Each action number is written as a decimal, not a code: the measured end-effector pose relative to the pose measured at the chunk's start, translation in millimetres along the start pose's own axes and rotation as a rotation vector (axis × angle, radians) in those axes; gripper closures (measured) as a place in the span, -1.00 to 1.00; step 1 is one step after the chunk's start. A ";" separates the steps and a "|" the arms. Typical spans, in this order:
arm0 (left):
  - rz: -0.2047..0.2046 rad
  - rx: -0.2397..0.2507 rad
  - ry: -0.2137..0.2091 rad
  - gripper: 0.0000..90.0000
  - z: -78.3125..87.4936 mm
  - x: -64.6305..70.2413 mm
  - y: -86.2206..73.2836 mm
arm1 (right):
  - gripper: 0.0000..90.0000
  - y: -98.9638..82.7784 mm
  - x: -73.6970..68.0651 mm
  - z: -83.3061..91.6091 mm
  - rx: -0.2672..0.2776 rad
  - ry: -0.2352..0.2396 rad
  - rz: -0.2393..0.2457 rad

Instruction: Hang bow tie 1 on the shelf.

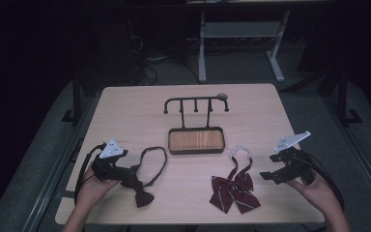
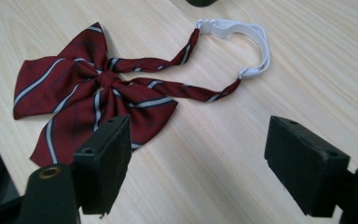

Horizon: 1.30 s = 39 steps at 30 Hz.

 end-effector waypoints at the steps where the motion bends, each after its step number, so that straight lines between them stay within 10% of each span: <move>1: 0.002 -0.001 0.000 -0.40 -0.1 0.1 -0.2 | -0.55 1.4 -0.3 -1.1 -0.004 0.009 0.001; 39: -0.017 -0.011 0.006 -0.40 -1.9 -0.1 -2.0 | -0.03 47.2 28.4 -40.1 -0.127 -0.002 -0.022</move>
Point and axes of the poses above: each handheld gripper's, and its own axes: z roughly backward along the jaws, y roughly out of its top, x roughly to its right, the point moved 8 cm from there along -z, roughly forward along the jaws, and after that the axes turned 7 degrees about y, right-handed, at the moved point
